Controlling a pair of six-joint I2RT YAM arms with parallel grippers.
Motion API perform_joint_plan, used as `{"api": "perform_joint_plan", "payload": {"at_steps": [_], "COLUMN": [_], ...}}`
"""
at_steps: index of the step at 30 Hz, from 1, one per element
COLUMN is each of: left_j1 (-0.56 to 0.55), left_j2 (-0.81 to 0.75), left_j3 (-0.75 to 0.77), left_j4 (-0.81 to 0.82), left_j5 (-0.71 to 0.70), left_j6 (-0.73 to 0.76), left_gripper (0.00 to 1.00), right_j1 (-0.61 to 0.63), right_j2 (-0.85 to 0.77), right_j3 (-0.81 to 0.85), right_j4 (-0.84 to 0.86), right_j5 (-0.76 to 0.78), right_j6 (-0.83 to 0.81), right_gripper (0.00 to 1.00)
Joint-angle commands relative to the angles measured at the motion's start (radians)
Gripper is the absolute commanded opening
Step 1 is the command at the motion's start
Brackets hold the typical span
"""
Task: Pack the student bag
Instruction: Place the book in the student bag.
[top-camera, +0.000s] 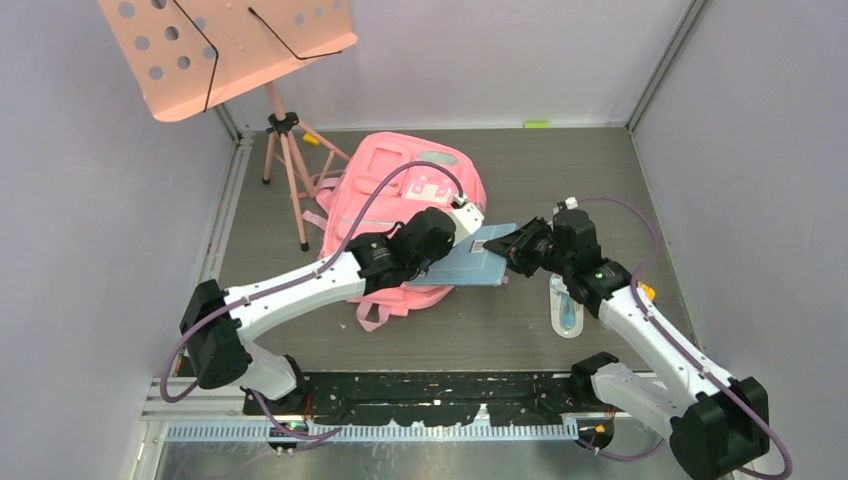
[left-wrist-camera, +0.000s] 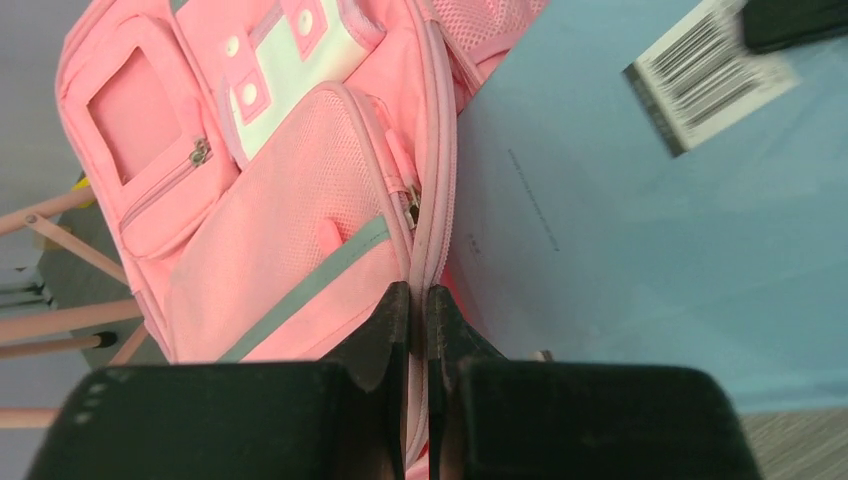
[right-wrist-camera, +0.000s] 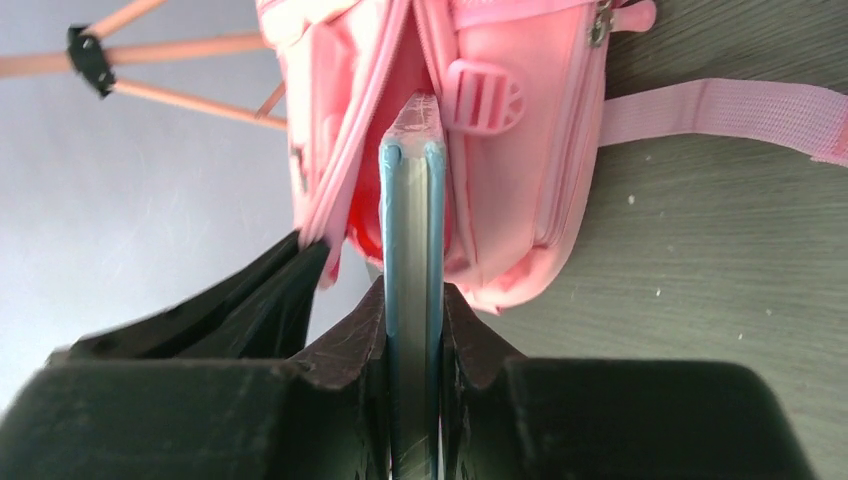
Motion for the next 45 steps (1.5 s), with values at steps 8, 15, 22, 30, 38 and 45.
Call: {"api": "perform_joint_plan", "payload": {"at_steps": [8, 15, 22, 30, 38, 45], "left_j1": [-0.011, -0.012, -0.01, -0.008, -0.007, -0.009], "left_j2": [0.02, 0.032, -0.076, -0.055, -0.017, -0.053], "left_j3": [0.101, 0.093, -0.093, -0.222, -0.237, -0.236], "left_j4": [0.186, 0.1, 0.085, 0.113, 0.139, 0.115], "left_j5": [0.211, 0.27, 0.079, -0.073, -0.213, -0.218], "left_j6": [-0.191, -0.166, -0.011, 0.058, 0.095, 0.093], "left_gripper": [0.0, 0.21, 0.85, 0.92, 0.66, 0.04], "right_j1": [0.095, 0.103, 0.103, 0.102, 0.102, 0.103], "right_j2": [0.045, 0.06, 0.023, 0.014, -0.014, -0.067], "right_j3": [-0.19, -0.272, -0.222, -0.205, -0.229, -0.223], "right_j4": [0.519, 0.74, 0.727, 0.718, 0.719, 0.651], "right_j5": [0.449, 0.564, 0.576, 0.569, 0.578, 0.611], "right_j6": [0.177, 0.283, 0.322, 0.328, 0.332, 0.276], "right_gripper": [0.0, 0.0, 0.01, 0.0, 0.01, 0.0]}}
